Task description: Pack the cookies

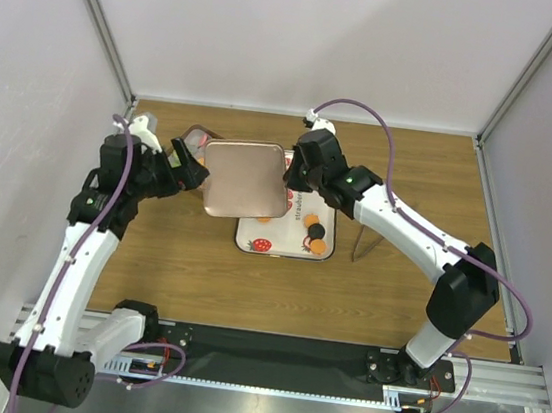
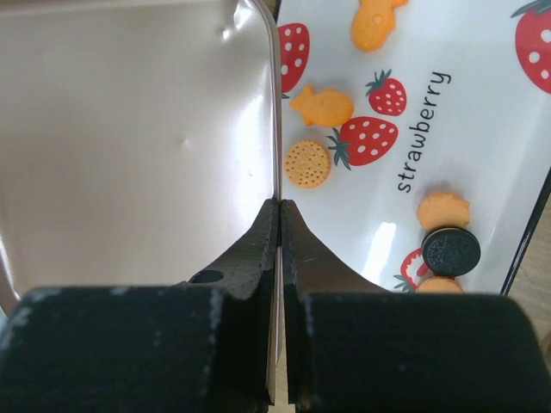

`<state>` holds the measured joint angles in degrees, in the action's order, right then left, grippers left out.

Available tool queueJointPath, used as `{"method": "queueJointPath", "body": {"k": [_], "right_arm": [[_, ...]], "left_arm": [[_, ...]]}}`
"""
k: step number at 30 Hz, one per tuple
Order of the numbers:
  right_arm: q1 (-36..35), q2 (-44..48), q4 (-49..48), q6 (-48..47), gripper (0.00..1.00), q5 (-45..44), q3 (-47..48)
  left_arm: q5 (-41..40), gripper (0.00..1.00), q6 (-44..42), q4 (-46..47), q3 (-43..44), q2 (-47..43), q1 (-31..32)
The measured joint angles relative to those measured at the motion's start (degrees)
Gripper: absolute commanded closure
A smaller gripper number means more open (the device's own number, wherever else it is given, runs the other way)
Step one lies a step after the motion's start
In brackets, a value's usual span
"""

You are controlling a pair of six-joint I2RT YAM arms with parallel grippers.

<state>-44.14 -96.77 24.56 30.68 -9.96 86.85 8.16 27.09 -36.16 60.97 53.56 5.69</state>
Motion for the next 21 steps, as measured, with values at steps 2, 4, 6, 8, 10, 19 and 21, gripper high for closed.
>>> {"method": "queueJointPath", "body": {"k": [2, 4, 6, 8, 10, 19, 21], "right_arm": [[0.0, 0.5, -0.3, 0.2, 1.00, 0.3, -0.1], [0.0, 0.8, -0.7, 0.4, 1.00, 0.6, -0.1], [0.0, 0.8, -0.9, 0.5, 1.00, 1.2, -0.1], [0.0, 0.8, -1.2, 0.7, 1.00, 1.8, -0.3], [-0.2, 0.8, -1.3, 0.8, 1.00, 2.3, -0.4], [-0.4, 1.1, -2.7, 0.9, 1.00, 4.0, -1.4], [-0.3, 1.4, -2.9, 1.0, 1.00, 4.3, -1.7]], "left_arm": [[4.7, 0.05, 0.7, 2.3, -1.5, 1.6, -0.8], [8.9, 0.06, 1.8, 4.5, -2.6, 3.3, -0.9], [11.9, 0.10, 2.9, 6.6, -3.4, 4.7, -1.0], [14.1, 0.14, 4.1, 8.7, -4.1, 5.8, -1.1], [16.2, 0.18, 5.4, 10.7, -5.0, 6.3, -1.4], [21.2, 0.49, 9.7, 16.5, -5.9, 7.8, -1.9], [21.9, 0.56, 10.3, 17.4, -6.0, 7.9, -2.0]]}}
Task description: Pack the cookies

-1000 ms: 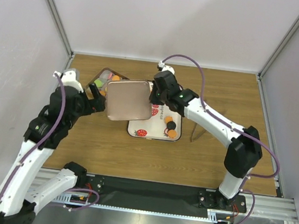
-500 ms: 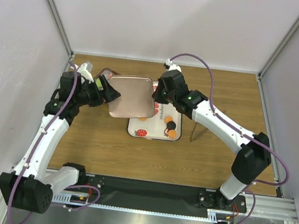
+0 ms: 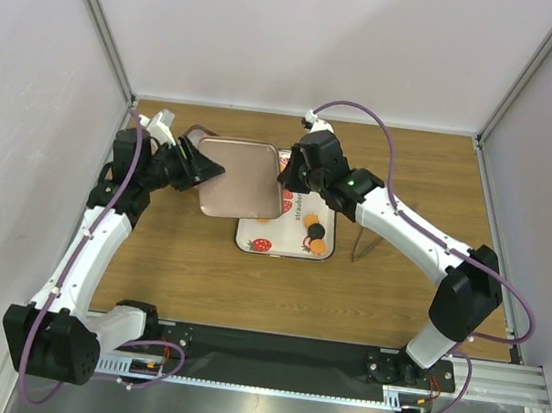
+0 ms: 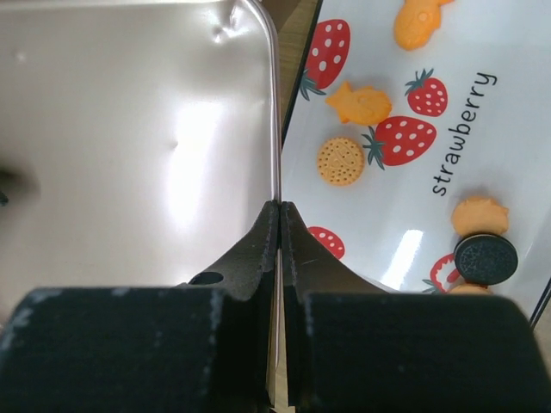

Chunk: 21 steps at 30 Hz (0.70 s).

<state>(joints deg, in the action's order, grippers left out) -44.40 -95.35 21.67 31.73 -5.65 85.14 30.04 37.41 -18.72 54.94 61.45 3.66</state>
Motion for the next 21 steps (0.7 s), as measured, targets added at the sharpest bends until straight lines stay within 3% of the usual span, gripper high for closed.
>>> {"method": "queueJointPath", "body": {"k": [4, 5, 7, 9, 11, 14, 21], "right_arm": [[0.1, 0.4, -0.5, 0.2, 1.00, 0.6, 0.0], [0.1, 0.5, -0.6, 0.2, 1.00, 0.7, 0.0], [0.2, 0.7, -0.7, 0.2, 0.93, 0.8, -0.2], [0.3, 1.0, -1.1, 0.3, 0.78, 1.4, -1.1], [0.7, 1.2, -2.4, 0.1, 0.61, 2.3, -2.0], [1.0, 1.9, -3.9, -0.7, 0.46, 2.7, -3.2], [0.6, 8.7, -7.6, -5.9, 0.30, -1.1, -9.2]], "left_arm": [[0.9, 0.67, 0.7, 0.7, -0.2, 0.1, -0.1], [1.1, 0.74, 0.9, 0.8, -0.2, 0.1, -0.1], [1.8, 0.89, 1.7, 1.2, -0.2, 0.1, -0.1], [3.0, 1.00, 2.6, 2.1, -0.2, 0.1, -0.1], [3.5, 1.00, 2.8, 2.0, -0.2, 0.6, -0.1], [3.5, 1.00, 3.2, 0.9, -0.2, 1.5, -0.1], [-2.0, 1.00, 5.7, -6.4, 2.7, 0.1, -0.1]]}}
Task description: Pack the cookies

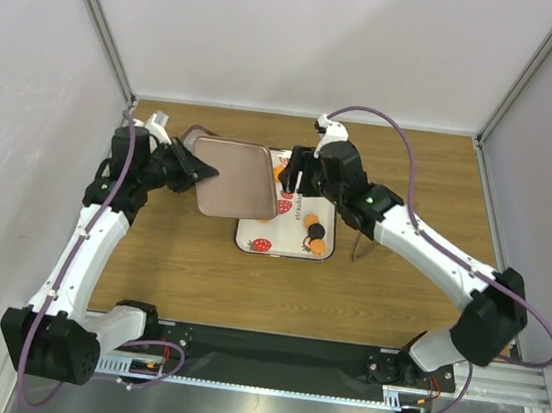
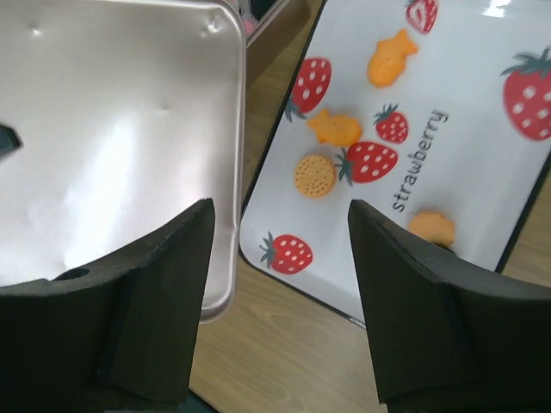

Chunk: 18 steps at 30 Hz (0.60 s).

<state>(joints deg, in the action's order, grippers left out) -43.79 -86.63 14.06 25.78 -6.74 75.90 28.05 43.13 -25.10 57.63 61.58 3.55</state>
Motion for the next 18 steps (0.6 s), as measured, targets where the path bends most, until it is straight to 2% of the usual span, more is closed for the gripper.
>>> {"method": "queueJointPath", "body": {"k": [4, 9, 13, 18], "right_arm": [[-3.4, 6.5, -4.5, -5.9, 0.23, -3.5, -5.4], [-16.5, 11.9, -14.0, -20.4, 0.16, -9.0, -11.4], [-25.5, 12.2, -19.6, -32.7, 0.15, -11.4, -14.3], [-28.9, 10.6, -24.4, -44.6, 0.14, -14.1, -14.9]], "left_arm": [[-6.0, 1.00, 3.1, -6.8, 4.9, -0.3, 0.0], [-12.3, 1.00, 7.7, -16.8, 11.2, 0.3, 0.0], [-14.1, 1.00, 11.7, -22.0, 12.0, 0.5, 0.0], [-14.4, 1.00, 15.5, -25.7, 12.0, 0.5, 0.0]]}}
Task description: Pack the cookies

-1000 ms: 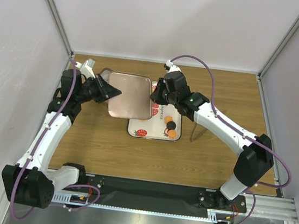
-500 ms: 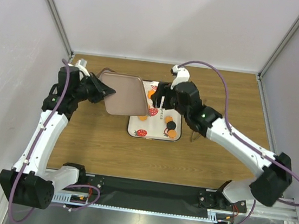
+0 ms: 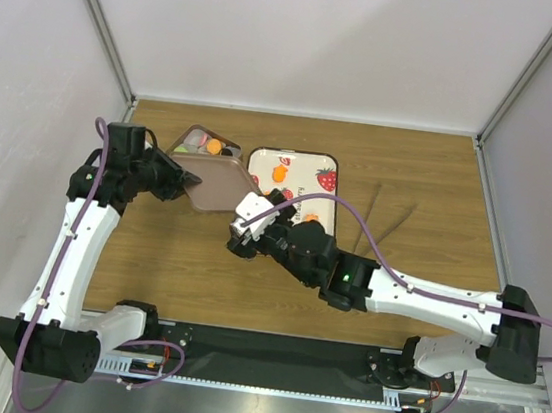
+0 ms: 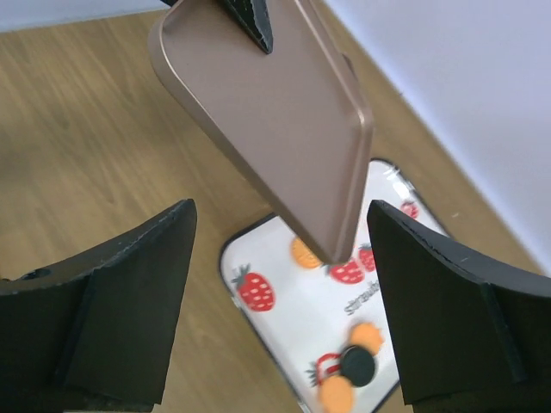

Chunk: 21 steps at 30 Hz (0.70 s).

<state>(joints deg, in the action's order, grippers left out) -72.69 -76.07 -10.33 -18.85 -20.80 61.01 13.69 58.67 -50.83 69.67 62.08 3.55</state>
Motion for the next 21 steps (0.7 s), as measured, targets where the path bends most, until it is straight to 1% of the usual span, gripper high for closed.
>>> {"method": "queueJointPath", "body": {"k": [6, 12, 15, 16, 17, 19, 20, 21], "right_arm": [[-1.9, -5.2, -3.7, -10.1, 0.15, -2.4, 0.3], [-2.6, -10.2, -3.8, -15.6, 0.17, -3.5, 2.0], [-2.6, -11.8, -5.0, -18.3, 0.21, -4.7, 3.1], [-2.6, -12.3, -5.4, -19.1, 0.23, -5.1, 3.6], [-2.6, -12.7, -5.9, -19.9, 0.28, -5.6, 3.9], [-2.6, -13.3, -6.6, -21.4, 0.34, -6.6, 4.4], [-2.6, -13.6, -6.9, -22.1, 0.40, -7.0, 4.6], [-2.6, -13.9, -7.2, -22.8, 0.44, -7.3, 4.8]], "left_arm": [[1.4, 1.00, 2.4, -1.3, 0.0, 0.0, 0.0], [3.3, 1.00, 2.9, -1.2, 0.0, -0.2, 0.0], [4.2, 1.00, 2.9, -1.2, 0.0, -0.3, 0.0], [4.5, 1.00, 2.8, -1.2, 0.0, -0.3, 0.0], [4.7, 1.00, 2.8, -1.2, 0.0, -0.3, 0.0], [5.0, 1.00, 2.8, -1.2, 0.0, -0.3, 0.0], [5.1, 1.00, 2.8, -1.2, 0.0, -0.3, 0.0], [5.3, 1.00, 2.8, -1.2, 0.0, -0.3, 0.0]]}}
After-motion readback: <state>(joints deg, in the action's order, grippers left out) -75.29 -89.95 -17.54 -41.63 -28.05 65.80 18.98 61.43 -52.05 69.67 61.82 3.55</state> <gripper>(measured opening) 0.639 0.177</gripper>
